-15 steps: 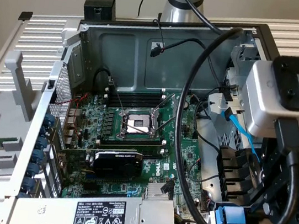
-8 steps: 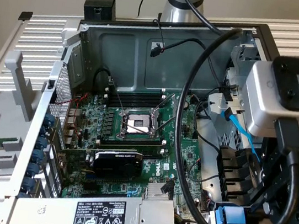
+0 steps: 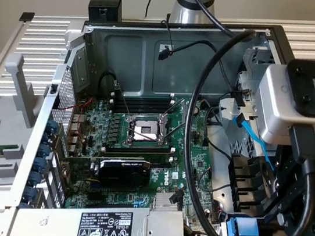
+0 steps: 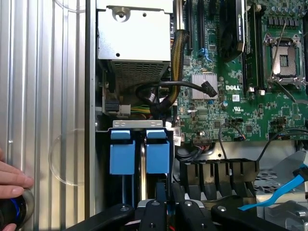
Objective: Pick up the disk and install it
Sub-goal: 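Insert the second disk wire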
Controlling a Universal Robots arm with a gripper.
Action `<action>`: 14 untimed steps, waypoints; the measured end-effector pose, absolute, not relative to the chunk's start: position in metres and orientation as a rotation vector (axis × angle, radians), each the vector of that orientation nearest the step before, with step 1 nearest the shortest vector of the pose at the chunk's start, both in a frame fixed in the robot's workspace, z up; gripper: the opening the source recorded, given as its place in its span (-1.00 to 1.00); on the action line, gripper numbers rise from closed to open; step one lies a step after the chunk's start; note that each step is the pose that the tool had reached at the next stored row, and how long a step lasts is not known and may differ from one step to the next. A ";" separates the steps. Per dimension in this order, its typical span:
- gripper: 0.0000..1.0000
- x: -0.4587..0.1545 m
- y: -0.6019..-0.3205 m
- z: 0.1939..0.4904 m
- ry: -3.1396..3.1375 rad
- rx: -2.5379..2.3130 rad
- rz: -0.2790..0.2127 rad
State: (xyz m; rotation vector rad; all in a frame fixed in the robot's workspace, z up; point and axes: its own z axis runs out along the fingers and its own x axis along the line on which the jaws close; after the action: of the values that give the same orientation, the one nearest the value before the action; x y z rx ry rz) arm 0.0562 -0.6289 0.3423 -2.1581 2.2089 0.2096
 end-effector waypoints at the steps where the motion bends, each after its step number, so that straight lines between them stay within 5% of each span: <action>1: -0.67 0.056 -0.629 0.342 2.209 -2.158 0.210; 14: -0.67 0.056 -0.629 0.344 2.209 -2.158 0.209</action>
State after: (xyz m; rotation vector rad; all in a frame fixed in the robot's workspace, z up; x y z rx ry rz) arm 0.0562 -0.6289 0.3441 -2.1582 2.2091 0.2093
